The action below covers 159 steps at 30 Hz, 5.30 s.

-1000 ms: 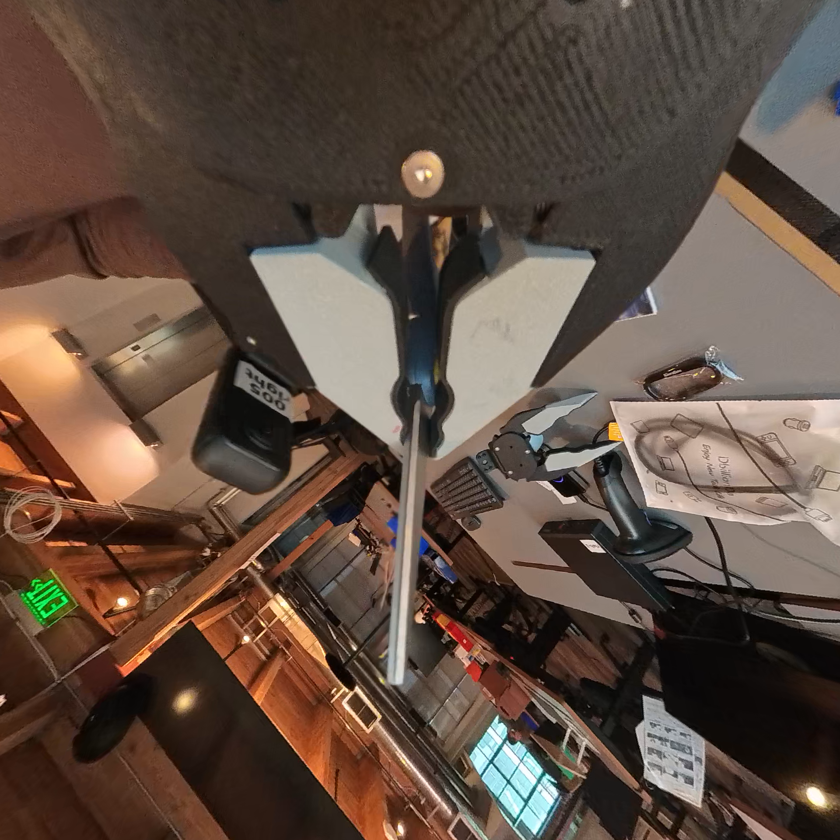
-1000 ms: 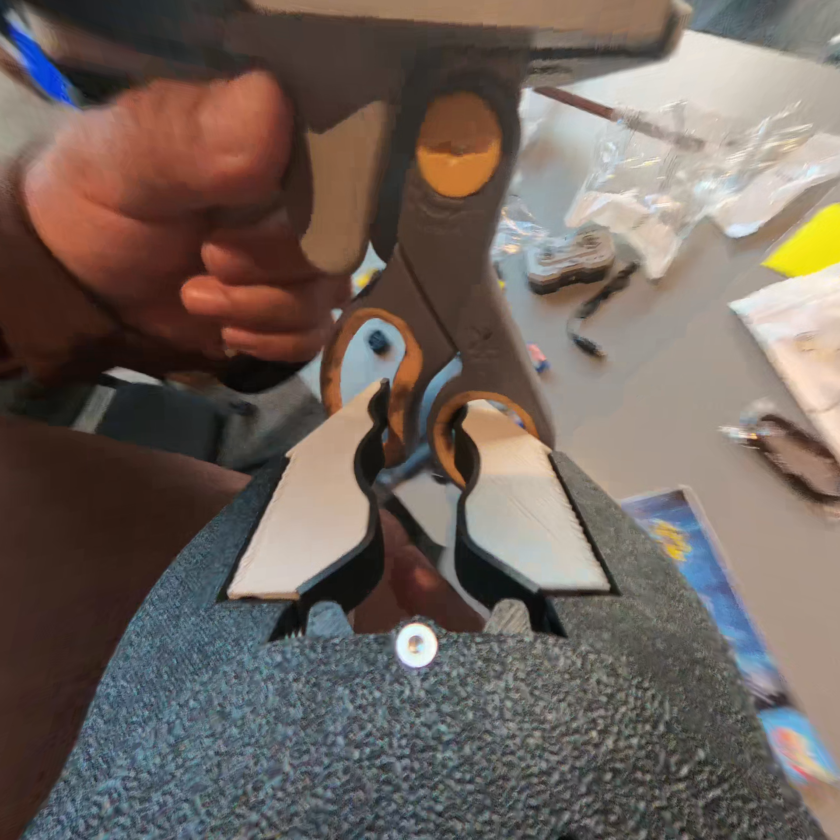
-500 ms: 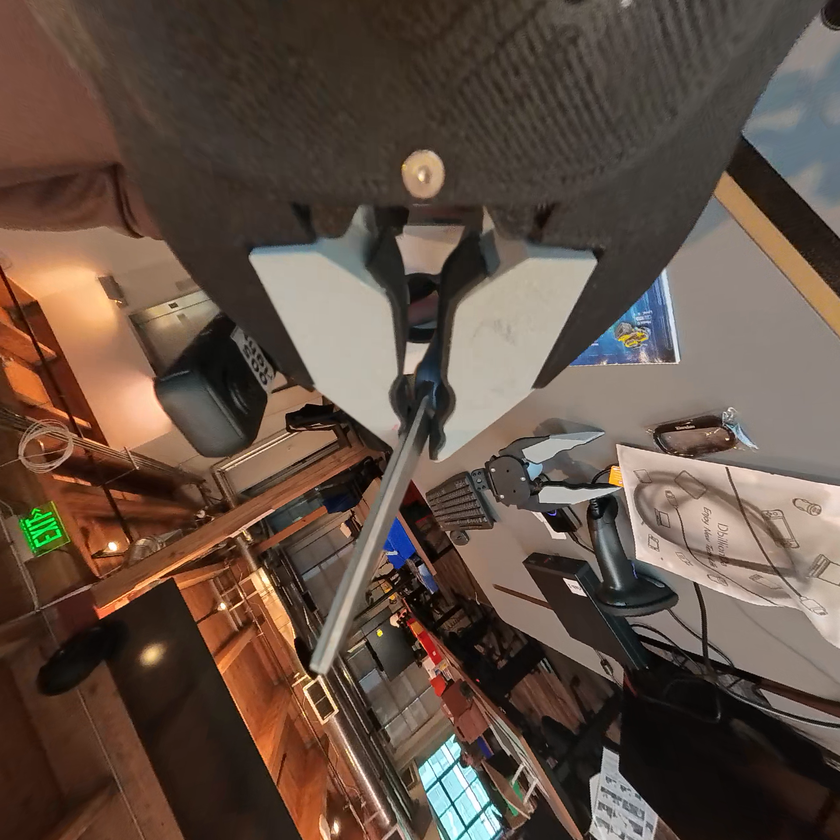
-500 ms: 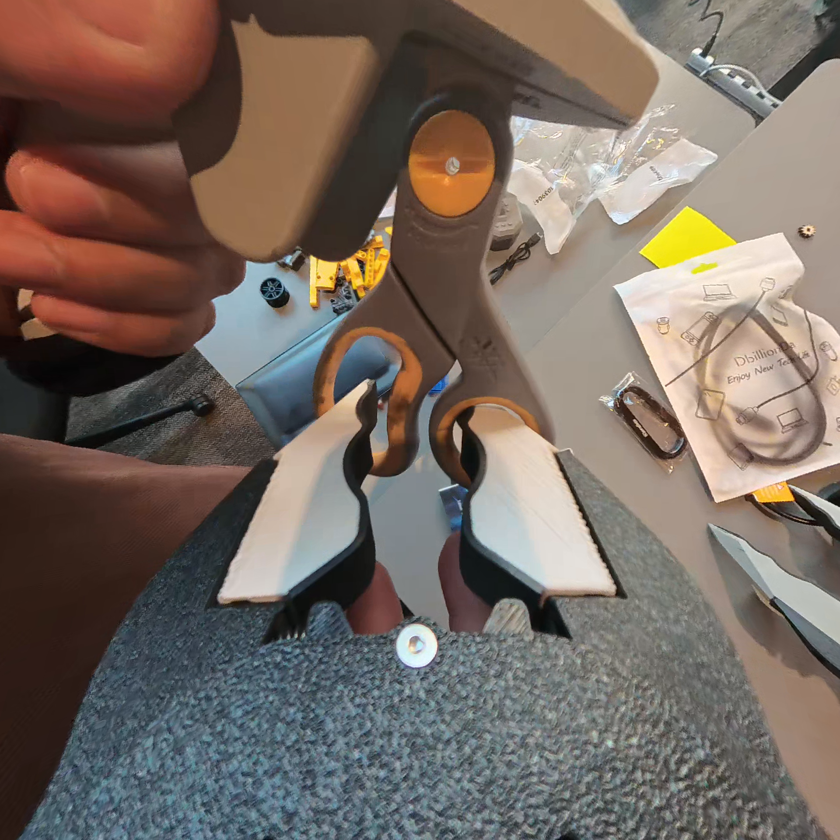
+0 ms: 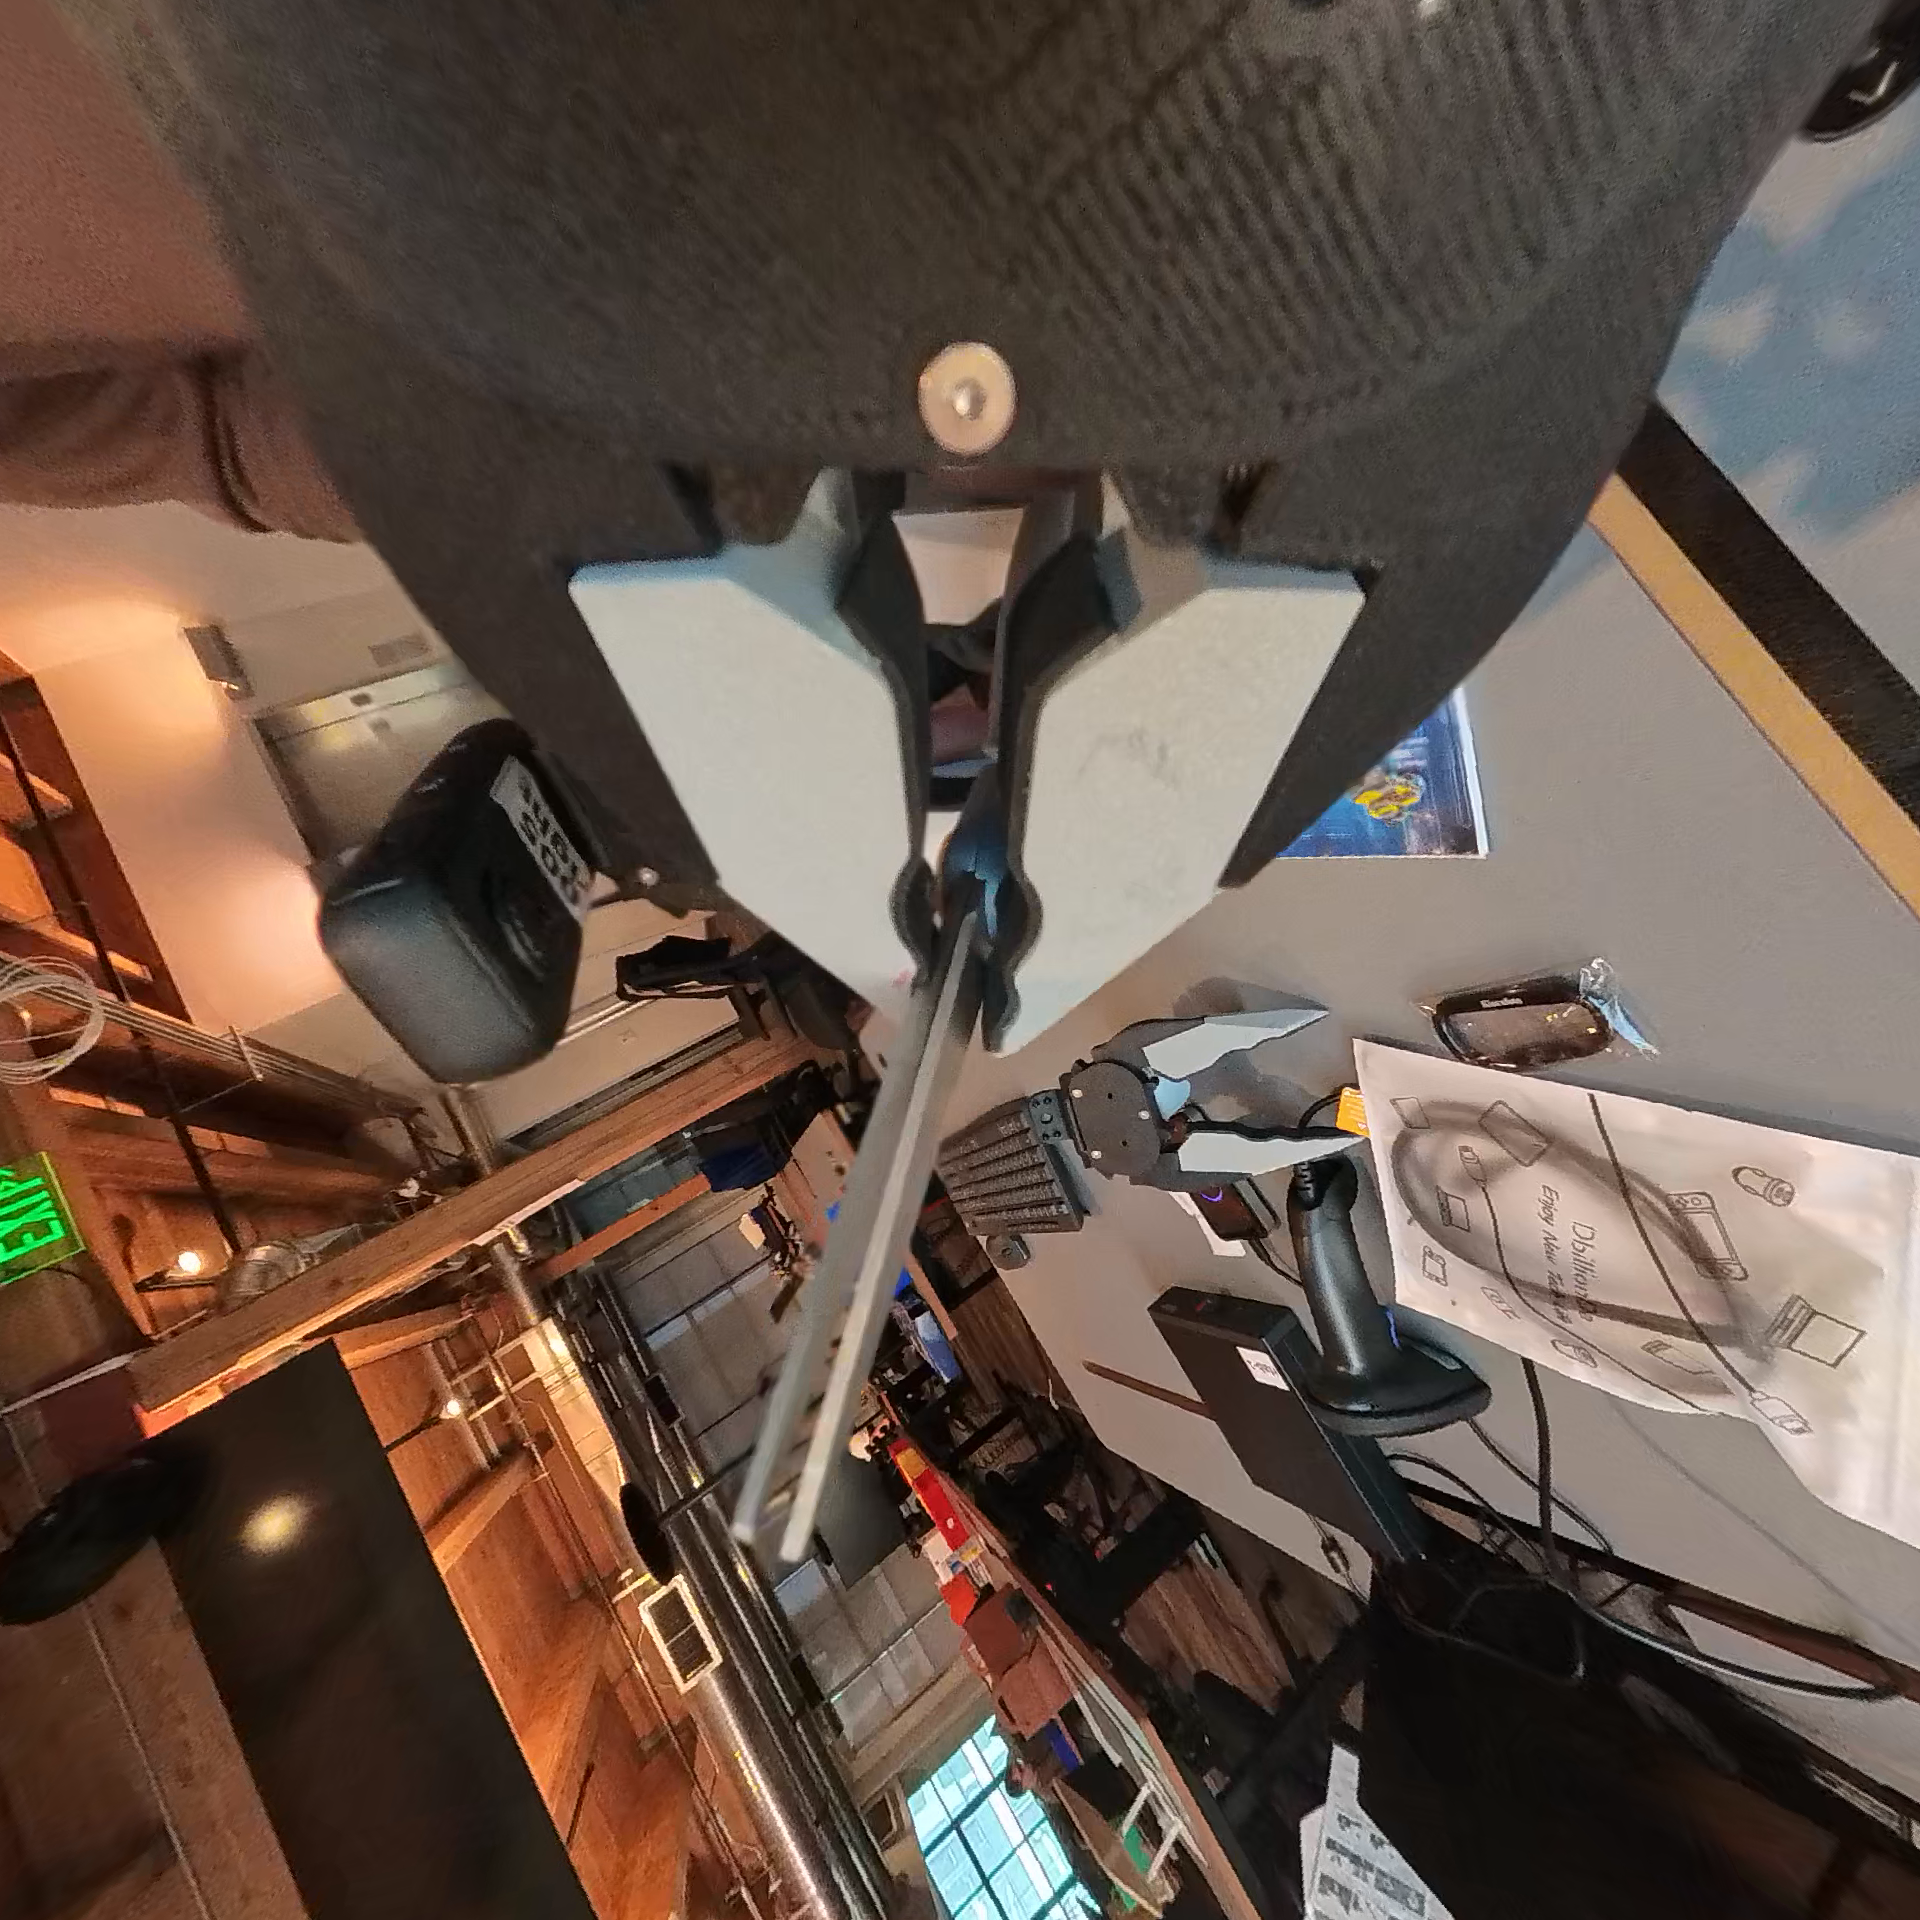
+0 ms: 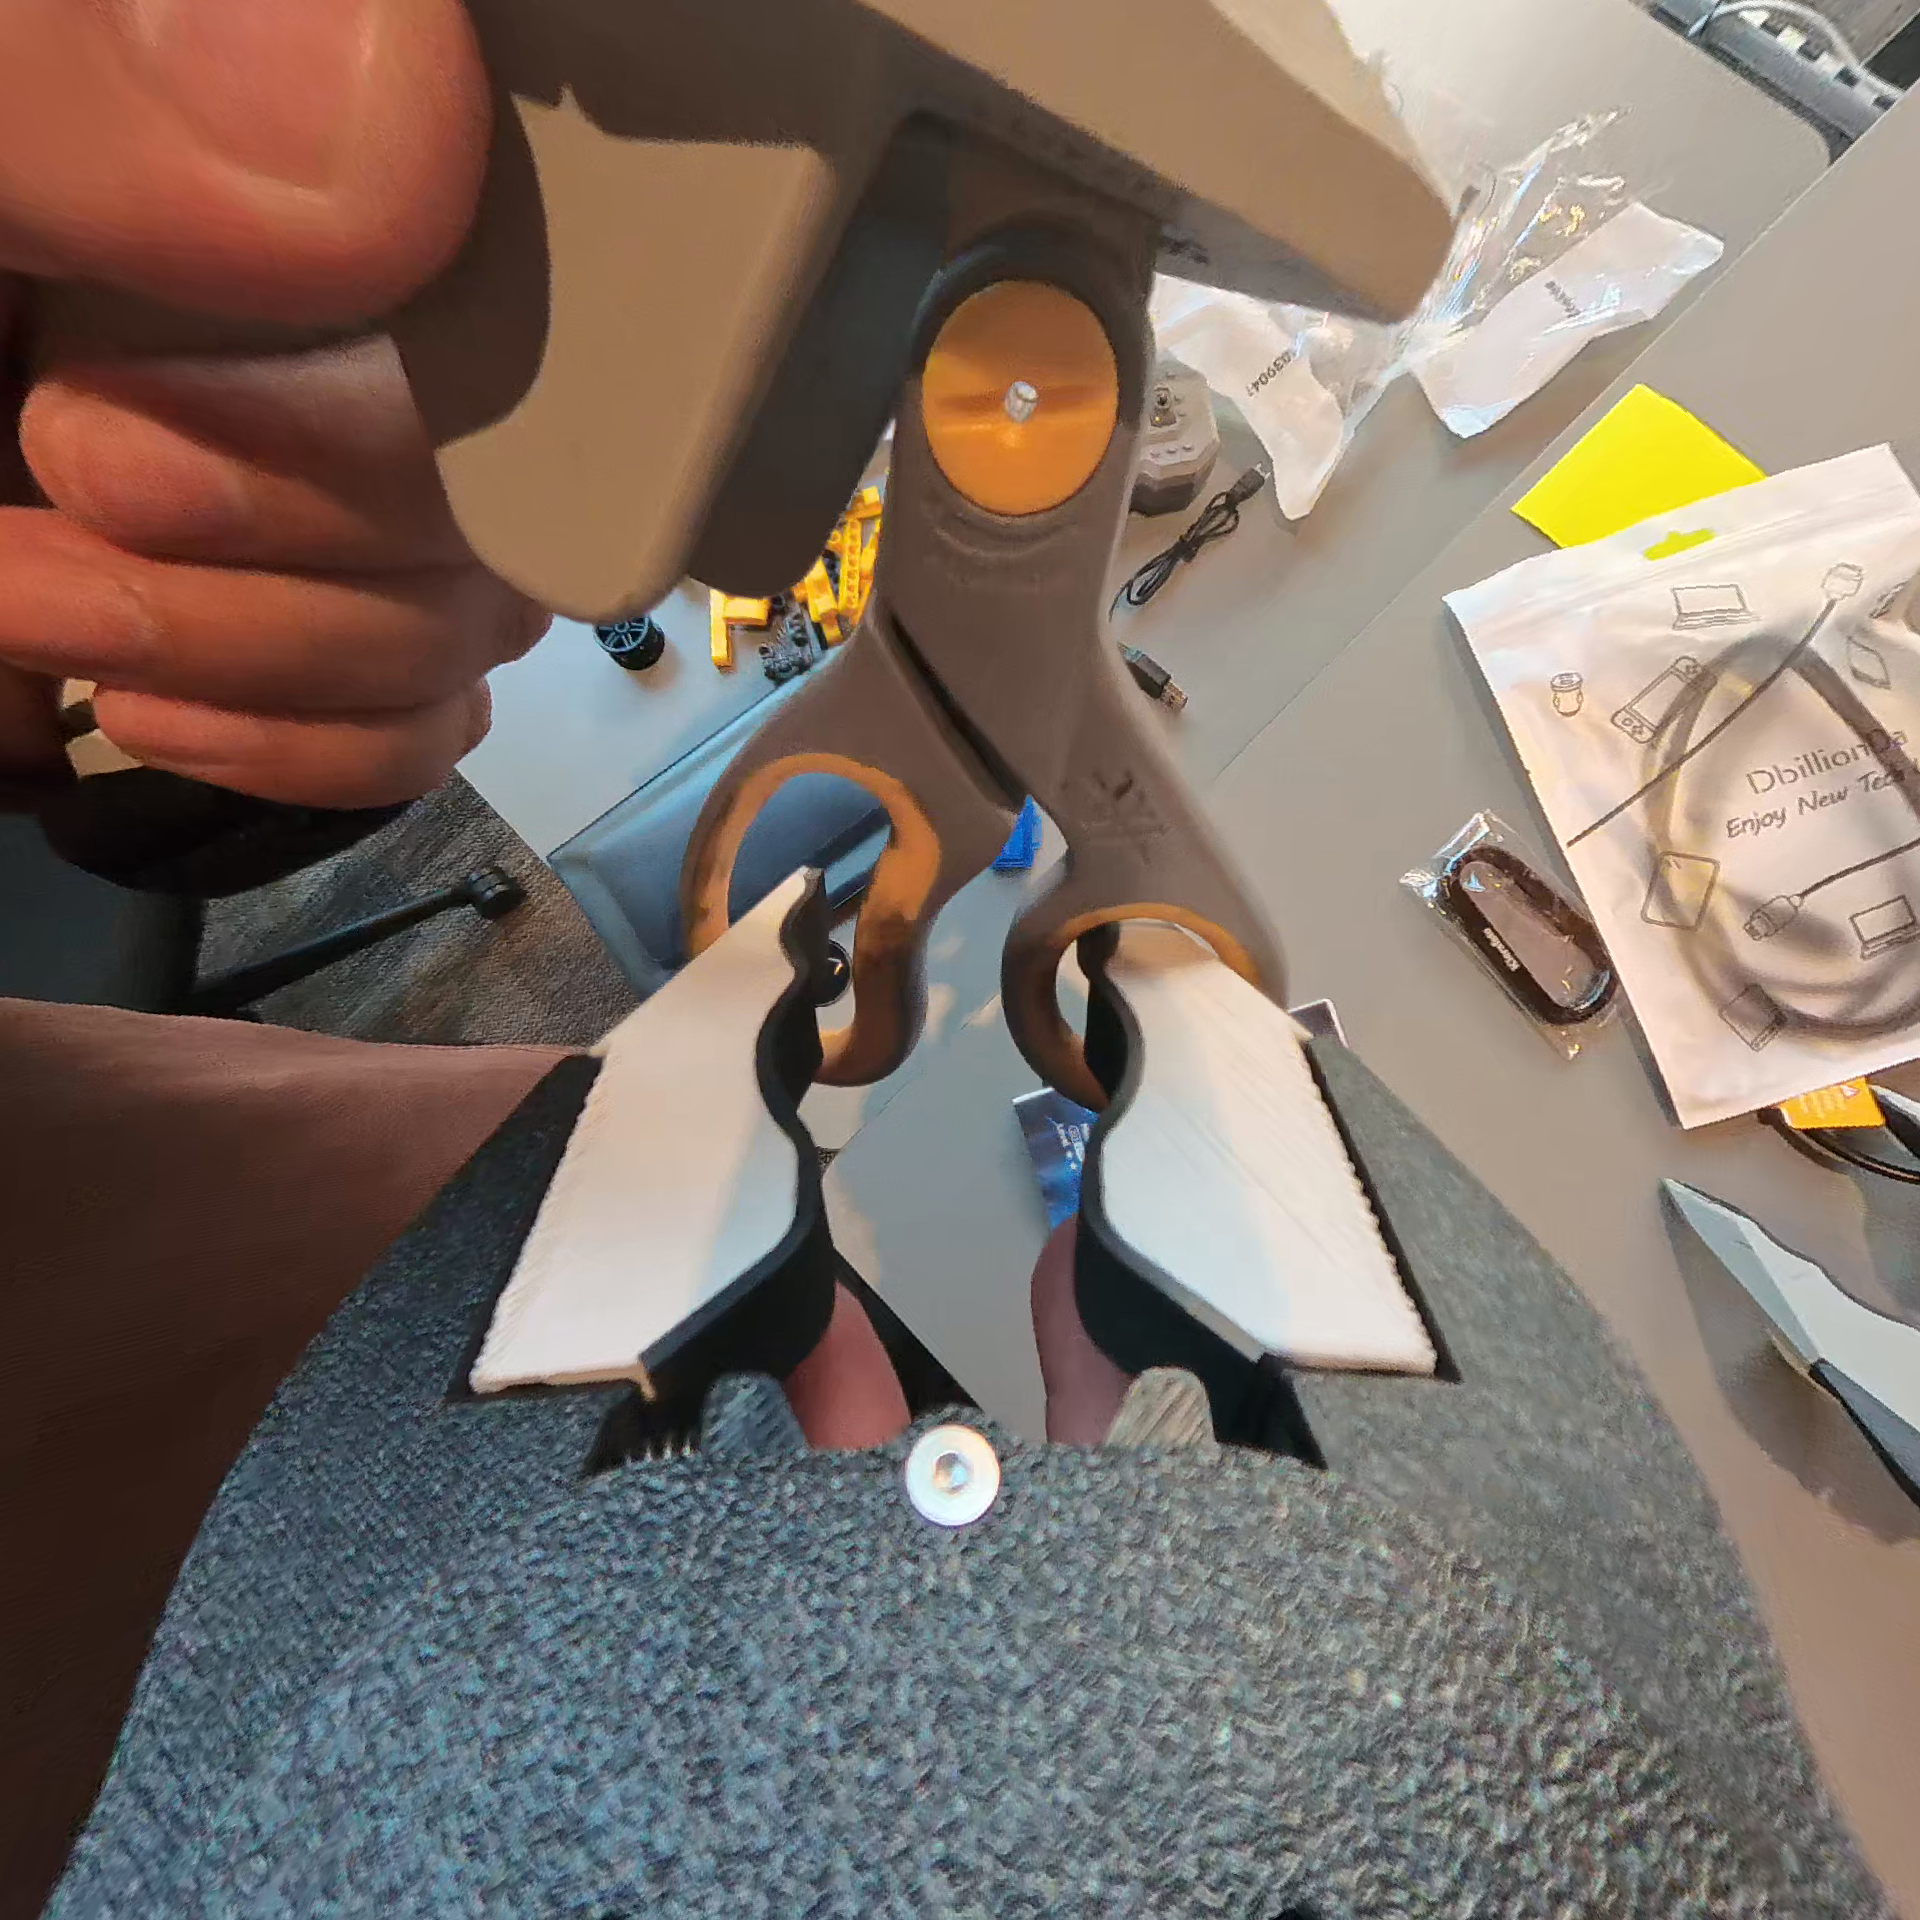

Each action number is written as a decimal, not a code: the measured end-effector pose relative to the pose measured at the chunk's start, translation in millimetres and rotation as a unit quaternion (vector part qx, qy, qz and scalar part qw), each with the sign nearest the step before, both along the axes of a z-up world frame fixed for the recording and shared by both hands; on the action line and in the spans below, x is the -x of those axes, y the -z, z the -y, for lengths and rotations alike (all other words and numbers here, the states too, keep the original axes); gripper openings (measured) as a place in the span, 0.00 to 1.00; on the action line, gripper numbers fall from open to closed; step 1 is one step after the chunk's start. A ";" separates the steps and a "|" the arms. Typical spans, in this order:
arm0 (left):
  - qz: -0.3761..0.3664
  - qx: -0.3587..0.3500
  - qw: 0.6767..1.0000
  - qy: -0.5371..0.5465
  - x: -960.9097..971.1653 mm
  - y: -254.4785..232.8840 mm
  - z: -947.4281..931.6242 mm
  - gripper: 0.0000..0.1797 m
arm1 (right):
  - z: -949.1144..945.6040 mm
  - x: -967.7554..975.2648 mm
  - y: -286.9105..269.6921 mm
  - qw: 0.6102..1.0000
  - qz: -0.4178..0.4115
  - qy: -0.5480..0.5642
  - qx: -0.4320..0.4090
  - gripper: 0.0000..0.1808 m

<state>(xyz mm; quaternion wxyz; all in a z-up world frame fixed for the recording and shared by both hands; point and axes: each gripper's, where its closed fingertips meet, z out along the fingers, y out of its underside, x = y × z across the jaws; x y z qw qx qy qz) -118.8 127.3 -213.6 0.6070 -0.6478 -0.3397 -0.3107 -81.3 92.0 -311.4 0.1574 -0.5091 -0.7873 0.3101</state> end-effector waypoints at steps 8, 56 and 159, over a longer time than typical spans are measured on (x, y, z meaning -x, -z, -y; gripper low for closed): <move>-0.036 -0.010 0.999 0.015 6.7 -8.7 -2.0 0.03 | -12.9 6.8 -13.2 0.996 -0.057 0.009 -0.062 0.28; 0.073 0.004 0.997 0.033 -6.3 -1.4 -5.6 0.02 | -59.0 13.6 -30.1 0.985 -0.114 0.060 -0.119 0.22; -0.230 0.431 0.863 0.132 235.3 228.9 -114.0 0.22 | -318.6 -25.2 -5.4 0.965 -0.086 0.187 0.162 0.27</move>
